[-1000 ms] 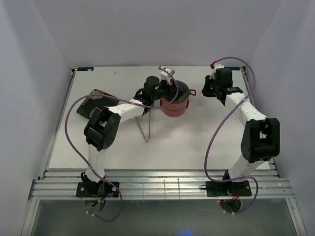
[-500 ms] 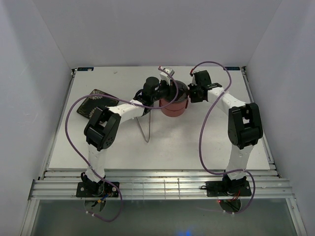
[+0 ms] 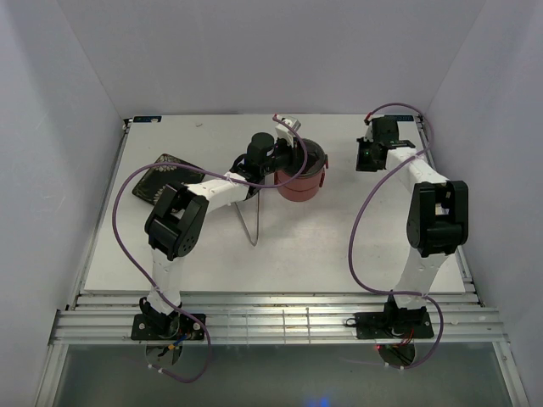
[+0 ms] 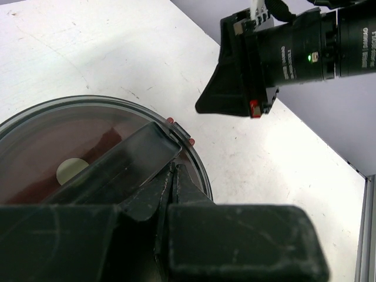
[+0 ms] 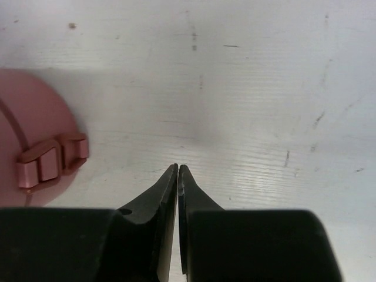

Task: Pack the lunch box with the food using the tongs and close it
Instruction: Close the fastener on the packing box.

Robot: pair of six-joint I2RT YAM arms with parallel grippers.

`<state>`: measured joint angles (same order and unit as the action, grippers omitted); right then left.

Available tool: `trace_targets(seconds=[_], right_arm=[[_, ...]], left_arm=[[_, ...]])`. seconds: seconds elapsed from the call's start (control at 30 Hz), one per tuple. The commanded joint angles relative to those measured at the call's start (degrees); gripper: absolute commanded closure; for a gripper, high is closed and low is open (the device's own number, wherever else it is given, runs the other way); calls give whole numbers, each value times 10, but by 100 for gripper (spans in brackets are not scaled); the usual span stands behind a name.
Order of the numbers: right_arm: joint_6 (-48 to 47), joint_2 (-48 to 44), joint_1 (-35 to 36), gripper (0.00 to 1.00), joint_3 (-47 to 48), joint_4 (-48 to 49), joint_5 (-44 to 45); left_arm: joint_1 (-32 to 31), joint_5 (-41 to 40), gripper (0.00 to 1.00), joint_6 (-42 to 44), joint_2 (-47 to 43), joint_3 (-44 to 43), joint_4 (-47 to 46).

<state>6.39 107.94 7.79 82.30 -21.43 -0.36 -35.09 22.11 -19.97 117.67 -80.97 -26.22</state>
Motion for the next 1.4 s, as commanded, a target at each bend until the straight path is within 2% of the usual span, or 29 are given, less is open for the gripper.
trace_targets(seconds=[0.0, 0.13, 0.27, 0.53, 0.73, 0.87, 1.0, 1.1, 1.23, 1.27, 1.37], right_arm=[[20, -20, -8, 92, -7, 26, -48], [33, -4, 8, 92, 21, 32, -71], [63, -9, 39, 92, 13, 79, -145], [42, -6, 71, 92, 21, 83, -159], [59, -29, 32, 92, -21, 87, -128], [52, -40, 16, 92, -21, 58, -49], [48, -46, 15, 92, -8, 33, -18], [46, -27, 41, 92, 32, 30, -37], [62, -27, 77, 92, 27, 77, -141], [77, -29, 77, 92, 11, 107, -190], [84, -28, 76, 92, 1, 108, -192]], left_arm=[[3, -3, 89, 5, 17, 9, 28], [3, -2, 89, 5, 17, 10, 28], [3, -4, 89, 8, 17, 10, 28], [3, 3, 89, 7, 25, 9, 28], [3, 7, 89, 4, 26, 6, 28], [3, 6, 89, 3, 23, 7, 28], [3, 4, 90, 4, 24, 10, 28], [3, 6, 91, 3, 26, 10, 28], [3, 7, 94, 5, 27, 11, 28], [3, 7, 94, 5, 27, 11, 28], [3, 10, 94, 5, 27, 10, 27]])
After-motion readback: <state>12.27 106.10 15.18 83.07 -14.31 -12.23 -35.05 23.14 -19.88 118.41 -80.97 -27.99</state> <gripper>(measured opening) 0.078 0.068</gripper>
